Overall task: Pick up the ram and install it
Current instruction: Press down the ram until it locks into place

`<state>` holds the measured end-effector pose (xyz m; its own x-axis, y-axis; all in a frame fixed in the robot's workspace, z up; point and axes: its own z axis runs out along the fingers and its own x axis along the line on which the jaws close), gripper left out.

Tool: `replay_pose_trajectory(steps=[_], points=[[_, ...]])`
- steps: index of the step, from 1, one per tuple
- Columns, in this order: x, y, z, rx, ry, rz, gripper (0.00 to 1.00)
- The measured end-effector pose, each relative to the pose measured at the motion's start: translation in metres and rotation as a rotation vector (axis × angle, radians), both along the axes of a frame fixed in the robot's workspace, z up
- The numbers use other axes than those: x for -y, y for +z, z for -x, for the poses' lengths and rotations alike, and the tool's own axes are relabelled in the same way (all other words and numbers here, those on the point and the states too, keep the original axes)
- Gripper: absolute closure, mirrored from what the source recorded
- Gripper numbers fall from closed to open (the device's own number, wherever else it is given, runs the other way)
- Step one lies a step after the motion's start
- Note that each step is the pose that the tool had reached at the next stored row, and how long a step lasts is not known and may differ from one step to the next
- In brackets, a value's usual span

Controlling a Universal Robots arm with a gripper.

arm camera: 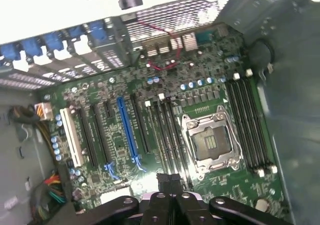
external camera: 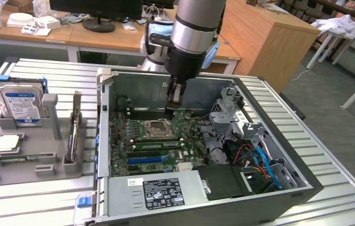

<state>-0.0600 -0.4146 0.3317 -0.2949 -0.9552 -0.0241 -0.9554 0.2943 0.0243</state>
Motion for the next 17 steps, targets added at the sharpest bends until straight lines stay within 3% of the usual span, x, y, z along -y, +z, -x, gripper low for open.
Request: replay_pose_trajectory(steps=[17], points=[[0.0000, -0.0005, 0.0000, -0.0001, -0.285, 0.0000, 0.89]])
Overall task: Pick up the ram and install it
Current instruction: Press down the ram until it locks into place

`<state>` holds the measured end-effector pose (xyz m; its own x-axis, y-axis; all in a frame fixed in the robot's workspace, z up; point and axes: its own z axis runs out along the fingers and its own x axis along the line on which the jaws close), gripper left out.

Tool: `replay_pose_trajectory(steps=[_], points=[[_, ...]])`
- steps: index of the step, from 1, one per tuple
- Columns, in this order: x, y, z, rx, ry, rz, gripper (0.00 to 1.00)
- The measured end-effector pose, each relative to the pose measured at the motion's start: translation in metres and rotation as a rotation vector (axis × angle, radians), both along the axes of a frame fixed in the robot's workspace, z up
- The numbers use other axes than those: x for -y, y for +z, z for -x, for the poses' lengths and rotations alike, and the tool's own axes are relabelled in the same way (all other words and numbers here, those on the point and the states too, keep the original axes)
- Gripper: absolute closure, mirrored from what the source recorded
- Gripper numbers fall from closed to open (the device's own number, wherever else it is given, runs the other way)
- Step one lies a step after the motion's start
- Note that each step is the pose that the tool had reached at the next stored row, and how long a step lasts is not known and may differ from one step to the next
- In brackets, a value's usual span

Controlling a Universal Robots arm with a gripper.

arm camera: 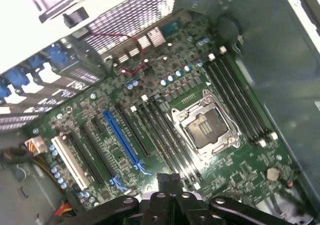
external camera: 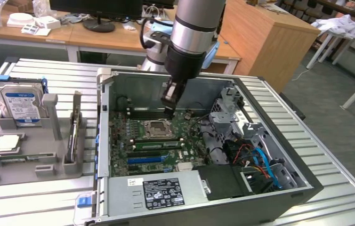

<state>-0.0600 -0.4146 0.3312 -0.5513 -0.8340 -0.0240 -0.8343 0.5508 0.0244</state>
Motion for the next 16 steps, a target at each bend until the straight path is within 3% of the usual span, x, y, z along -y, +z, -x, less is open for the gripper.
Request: replay_pose_trajectory(steps=[16], points=[[0.0000, -0.0005, 0.0000, 0.0000, -0.272, 0.0001, 0.89]])
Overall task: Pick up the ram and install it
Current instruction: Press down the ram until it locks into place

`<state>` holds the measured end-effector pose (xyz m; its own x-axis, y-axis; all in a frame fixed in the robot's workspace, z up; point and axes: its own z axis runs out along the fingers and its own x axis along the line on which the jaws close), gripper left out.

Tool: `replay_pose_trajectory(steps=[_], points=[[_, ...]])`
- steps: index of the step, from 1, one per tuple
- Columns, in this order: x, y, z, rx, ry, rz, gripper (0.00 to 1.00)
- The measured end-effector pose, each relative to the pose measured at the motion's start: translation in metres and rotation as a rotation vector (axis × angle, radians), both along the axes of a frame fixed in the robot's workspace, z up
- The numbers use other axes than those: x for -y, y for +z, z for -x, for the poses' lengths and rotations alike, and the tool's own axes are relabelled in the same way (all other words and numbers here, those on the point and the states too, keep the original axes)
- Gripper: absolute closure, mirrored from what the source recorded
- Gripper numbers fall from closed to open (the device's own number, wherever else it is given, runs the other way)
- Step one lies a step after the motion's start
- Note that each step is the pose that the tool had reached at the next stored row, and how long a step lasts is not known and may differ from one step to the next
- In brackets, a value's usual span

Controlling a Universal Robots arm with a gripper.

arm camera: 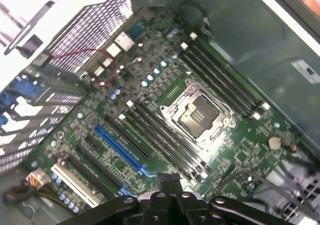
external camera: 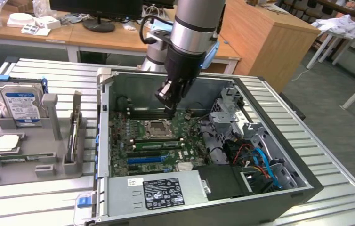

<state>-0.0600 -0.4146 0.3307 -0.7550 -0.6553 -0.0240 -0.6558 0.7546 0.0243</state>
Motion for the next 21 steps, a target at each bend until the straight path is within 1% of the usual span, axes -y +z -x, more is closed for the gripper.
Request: replay_pose_trajectory(steps=[21], points=[[0.0000, -0.0007, 0.0000, 0.0000, -0.381, -0.0001, 0.89]])
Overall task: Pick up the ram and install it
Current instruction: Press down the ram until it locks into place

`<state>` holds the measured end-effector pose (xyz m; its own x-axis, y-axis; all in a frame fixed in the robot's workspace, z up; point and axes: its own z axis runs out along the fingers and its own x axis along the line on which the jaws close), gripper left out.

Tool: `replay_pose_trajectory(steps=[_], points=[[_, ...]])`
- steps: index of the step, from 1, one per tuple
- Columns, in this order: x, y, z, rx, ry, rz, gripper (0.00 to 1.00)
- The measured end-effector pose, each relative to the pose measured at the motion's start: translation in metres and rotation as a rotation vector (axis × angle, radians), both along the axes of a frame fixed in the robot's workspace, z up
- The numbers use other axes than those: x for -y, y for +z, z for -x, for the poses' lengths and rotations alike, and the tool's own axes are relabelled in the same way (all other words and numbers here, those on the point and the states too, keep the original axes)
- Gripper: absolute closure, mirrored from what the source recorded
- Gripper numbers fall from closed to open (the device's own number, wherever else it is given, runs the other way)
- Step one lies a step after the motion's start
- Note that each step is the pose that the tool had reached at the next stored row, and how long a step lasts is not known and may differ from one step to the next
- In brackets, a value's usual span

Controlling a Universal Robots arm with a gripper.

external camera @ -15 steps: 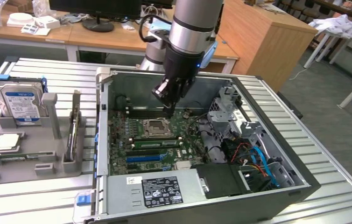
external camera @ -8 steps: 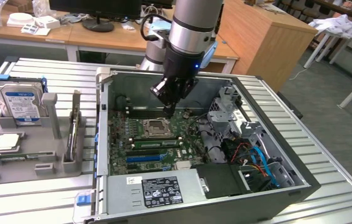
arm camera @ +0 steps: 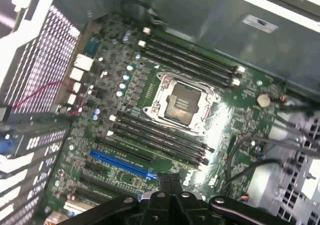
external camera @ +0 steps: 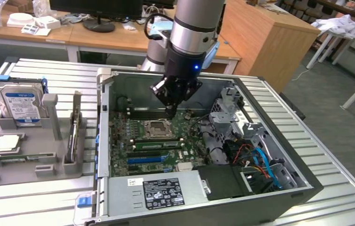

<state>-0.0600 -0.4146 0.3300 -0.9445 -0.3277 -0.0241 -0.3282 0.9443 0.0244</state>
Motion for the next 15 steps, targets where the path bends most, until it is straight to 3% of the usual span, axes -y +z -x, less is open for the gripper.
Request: replay_pose_trajectory(steps=[11, 15], points=[[0.0000, -0.0002, 0.0000, 0.0000, -0.196, 0.0001, 0.89], [0.0000, -0.0003, 0.0000, 0.0000, -0.205, 0.0000, 0.89]])
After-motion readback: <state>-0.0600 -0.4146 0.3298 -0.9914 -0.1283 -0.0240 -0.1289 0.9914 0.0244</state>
